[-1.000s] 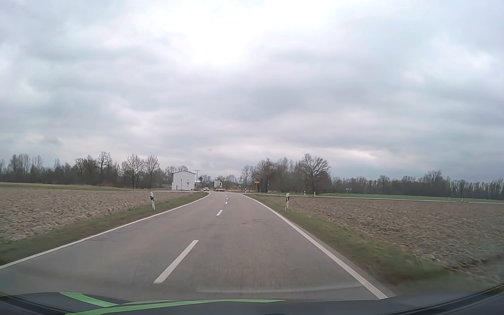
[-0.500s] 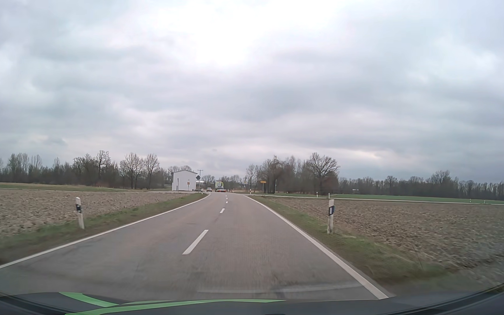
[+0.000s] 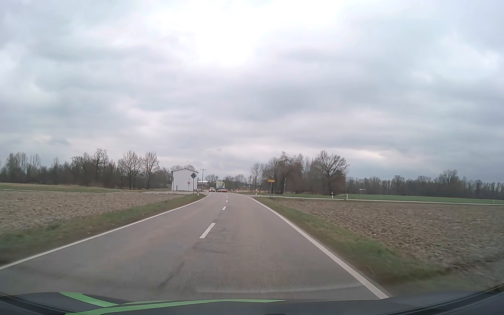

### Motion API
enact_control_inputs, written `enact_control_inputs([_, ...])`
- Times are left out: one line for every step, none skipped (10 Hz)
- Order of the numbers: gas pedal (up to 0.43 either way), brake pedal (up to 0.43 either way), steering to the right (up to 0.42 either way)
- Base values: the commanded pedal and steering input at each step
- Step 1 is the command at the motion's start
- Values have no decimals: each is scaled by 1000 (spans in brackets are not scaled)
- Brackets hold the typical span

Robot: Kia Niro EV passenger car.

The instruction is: Follow the waypoints while adhering to traffic rules and regulations

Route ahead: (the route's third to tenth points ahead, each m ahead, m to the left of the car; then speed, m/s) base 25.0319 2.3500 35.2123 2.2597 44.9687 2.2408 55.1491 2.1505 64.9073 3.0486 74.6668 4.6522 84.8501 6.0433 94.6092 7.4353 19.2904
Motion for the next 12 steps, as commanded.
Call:
enact_control_inputs([67,0,-6])
enact_control_inputs([67,0,-6])
enact_control_inputs([59,0,-6])
enact_control_inputs([59,0,-6])
enact_control_inputs([59,0,-6])
enact_control_inputs([59,0,-6])
enact_control_inputs([59,0,-6])
enact_control_inputs([47,0,-6])
enact_control_inputs([47,0,-6])
enact_control_inputs([47,0,-6])
enact_control_inputs([39,0,-6])
enact_control_inputs([39,0,-6])
